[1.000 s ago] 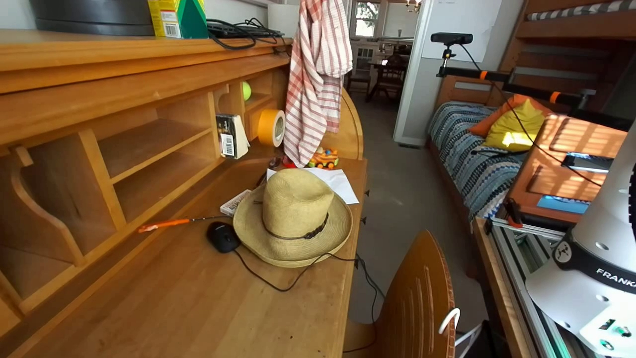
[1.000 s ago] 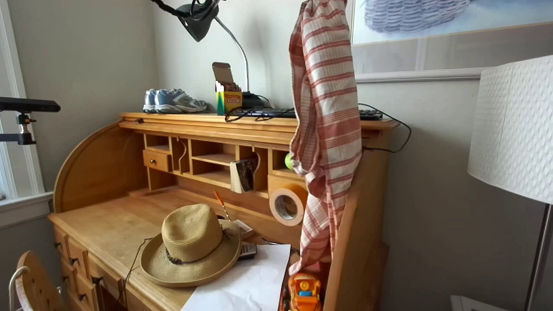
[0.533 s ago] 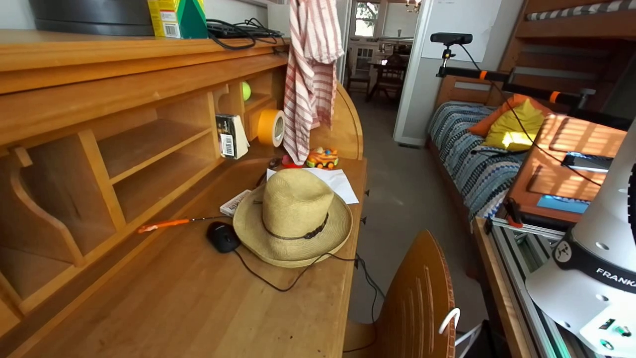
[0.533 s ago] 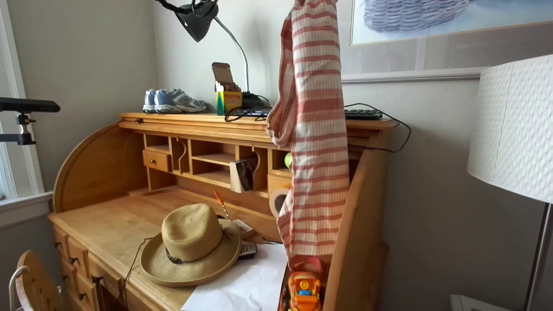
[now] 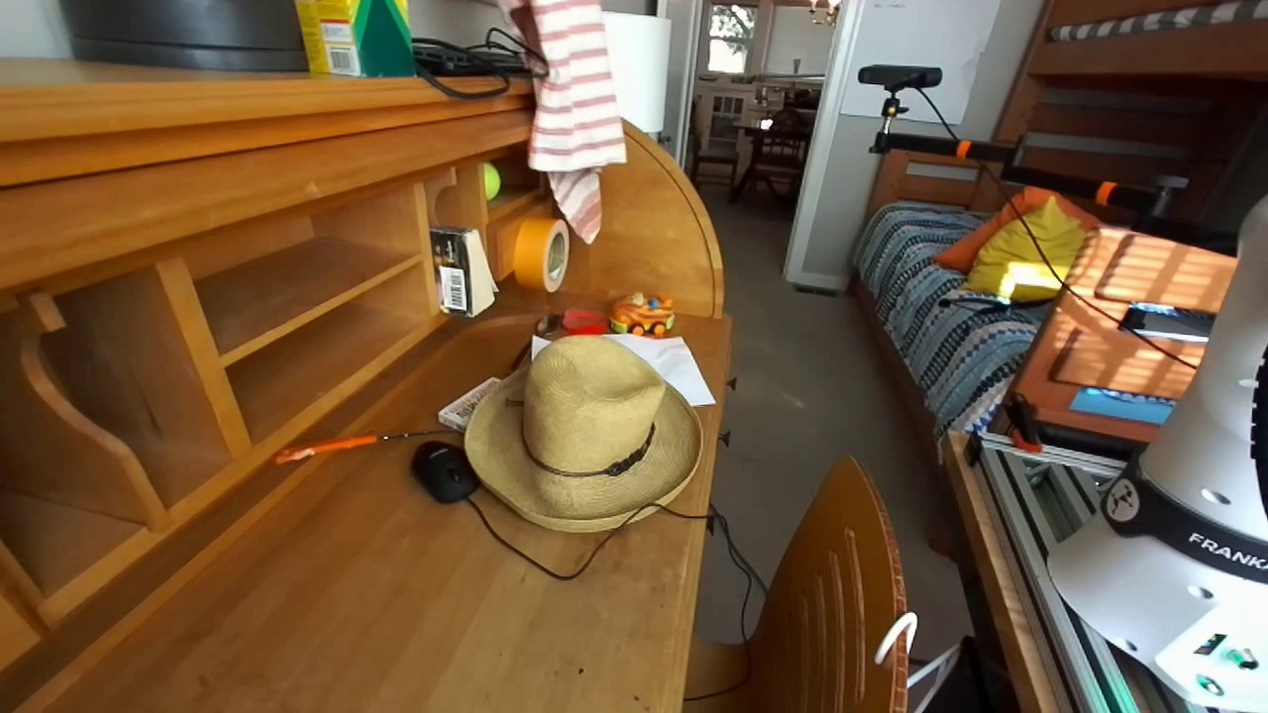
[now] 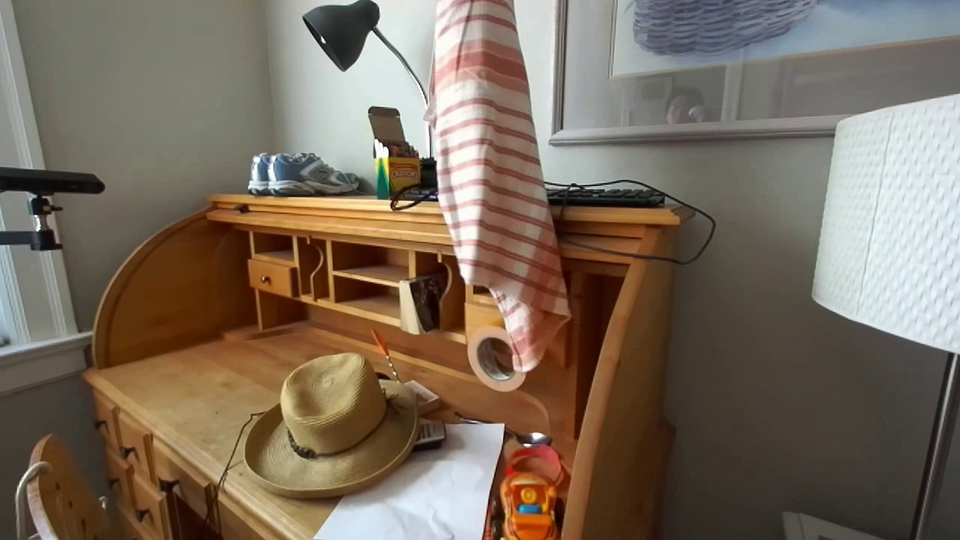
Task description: Put the towel on the top of the dresser
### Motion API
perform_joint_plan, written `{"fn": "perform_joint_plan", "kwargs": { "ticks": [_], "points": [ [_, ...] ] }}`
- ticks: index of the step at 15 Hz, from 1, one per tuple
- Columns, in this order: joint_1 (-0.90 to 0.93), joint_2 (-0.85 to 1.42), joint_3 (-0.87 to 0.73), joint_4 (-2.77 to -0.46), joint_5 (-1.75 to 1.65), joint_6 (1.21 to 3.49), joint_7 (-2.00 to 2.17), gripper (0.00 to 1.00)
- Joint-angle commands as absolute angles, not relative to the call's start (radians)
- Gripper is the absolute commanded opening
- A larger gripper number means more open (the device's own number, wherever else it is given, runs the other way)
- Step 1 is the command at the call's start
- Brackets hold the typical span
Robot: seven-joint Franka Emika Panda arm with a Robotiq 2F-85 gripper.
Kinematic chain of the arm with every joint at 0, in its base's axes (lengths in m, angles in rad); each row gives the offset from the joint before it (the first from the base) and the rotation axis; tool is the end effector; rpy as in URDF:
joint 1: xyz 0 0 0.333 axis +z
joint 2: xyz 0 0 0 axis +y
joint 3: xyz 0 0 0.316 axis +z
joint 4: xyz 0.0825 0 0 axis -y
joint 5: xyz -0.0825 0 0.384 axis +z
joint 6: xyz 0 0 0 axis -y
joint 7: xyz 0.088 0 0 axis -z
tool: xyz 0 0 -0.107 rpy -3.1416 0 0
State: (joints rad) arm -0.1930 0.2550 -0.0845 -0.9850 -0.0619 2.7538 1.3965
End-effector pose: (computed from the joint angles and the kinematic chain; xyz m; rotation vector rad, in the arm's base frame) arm 0.5885 -0.1507 0.9028 -1.3095 1.3700 -1.5668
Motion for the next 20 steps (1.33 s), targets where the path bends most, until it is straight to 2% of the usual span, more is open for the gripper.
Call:
{"fn": "perform_joint_plan", "kwargs": {
  "ticks": [1, 2, 3, 9, 10, 16, 18, 20],
  "points": [
    [-0.168, 0.361, -0.066, -0.737, 0.067, 2.785, 1.272, 0.01],
    [-0.162, 0.385, -0.065, -0.688, 0.092, 2.803, 1.268, 0.01],
    [-0.165, 0.297, -0.067, -0.835, 0.03, 2.767, 1.305, 0.06],
    [-0.159, 0.36, -0.065, -0.731, 0.061, 2.786, 1.289, 0.06],
    [-0.159, 0.363, -0.065, -0.729, 0.061, 2.787, 1.289, 0.01],
    [-0.096, 0.486, -0.081, -0.569, 0.065, 3.006, 1.492, 0.01],
    [-0.067, 0.512, -0.148, -0.552, 0.062, 3.04, 1.632, 0.01],
    [-0.036, 0.512, -0.254, -0.571, 0.031, 2.972, 1.754, 0.01]
  ]
}}
